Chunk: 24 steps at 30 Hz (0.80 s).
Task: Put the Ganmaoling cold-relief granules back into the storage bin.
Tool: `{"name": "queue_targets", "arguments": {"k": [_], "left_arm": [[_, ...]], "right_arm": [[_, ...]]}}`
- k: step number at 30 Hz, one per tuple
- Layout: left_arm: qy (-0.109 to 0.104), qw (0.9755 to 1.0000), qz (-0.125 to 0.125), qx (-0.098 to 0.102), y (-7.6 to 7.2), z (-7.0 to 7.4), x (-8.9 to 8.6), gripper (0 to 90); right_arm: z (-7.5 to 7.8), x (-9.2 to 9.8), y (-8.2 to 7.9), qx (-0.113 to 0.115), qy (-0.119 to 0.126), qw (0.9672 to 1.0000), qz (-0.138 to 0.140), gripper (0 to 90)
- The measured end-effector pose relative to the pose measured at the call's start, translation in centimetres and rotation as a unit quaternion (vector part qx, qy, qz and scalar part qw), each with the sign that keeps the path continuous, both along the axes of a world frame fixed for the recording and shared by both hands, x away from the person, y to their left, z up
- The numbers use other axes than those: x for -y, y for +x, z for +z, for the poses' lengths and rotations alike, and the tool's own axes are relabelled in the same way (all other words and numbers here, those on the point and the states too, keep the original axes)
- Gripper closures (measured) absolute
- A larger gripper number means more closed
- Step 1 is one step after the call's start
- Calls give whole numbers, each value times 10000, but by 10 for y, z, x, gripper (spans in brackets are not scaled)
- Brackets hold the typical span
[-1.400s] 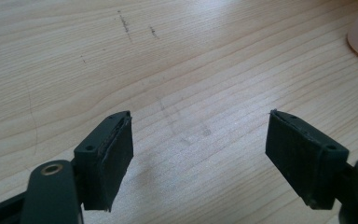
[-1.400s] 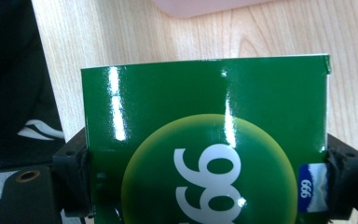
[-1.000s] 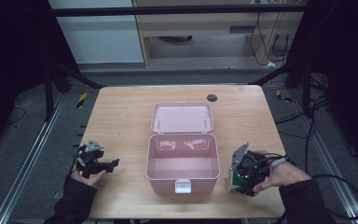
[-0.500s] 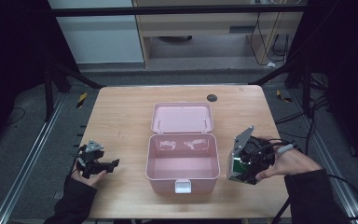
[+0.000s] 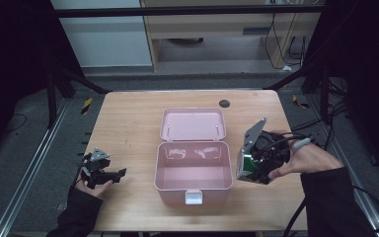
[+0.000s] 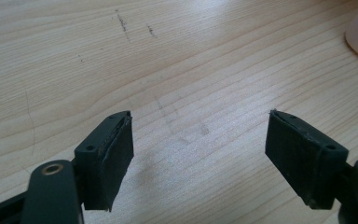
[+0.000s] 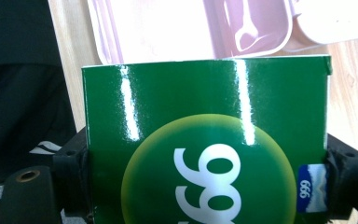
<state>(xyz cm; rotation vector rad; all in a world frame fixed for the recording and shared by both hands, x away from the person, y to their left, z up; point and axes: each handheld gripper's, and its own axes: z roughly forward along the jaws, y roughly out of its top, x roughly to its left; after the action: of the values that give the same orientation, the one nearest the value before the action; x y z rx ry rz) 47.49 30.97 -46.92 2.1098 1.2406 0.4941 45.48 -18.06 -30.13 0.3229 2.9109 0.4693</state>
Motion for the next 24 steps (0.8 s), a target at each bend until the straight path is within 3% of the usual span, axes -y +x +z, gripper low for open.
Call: {"name": "queue_targets", "arguments": {"k": [8, 24], "left_arm": [[4, 10000, 3, -11, 0, 0, -1, 229], [2, 10000, -6, -2, 0, 0, -1, 229]], "right_arm": [[10, -10, 6, 66, 59, 9999, 107, 157], [29, -50, 15, 169, 19, 9991, 393, 156]]}}
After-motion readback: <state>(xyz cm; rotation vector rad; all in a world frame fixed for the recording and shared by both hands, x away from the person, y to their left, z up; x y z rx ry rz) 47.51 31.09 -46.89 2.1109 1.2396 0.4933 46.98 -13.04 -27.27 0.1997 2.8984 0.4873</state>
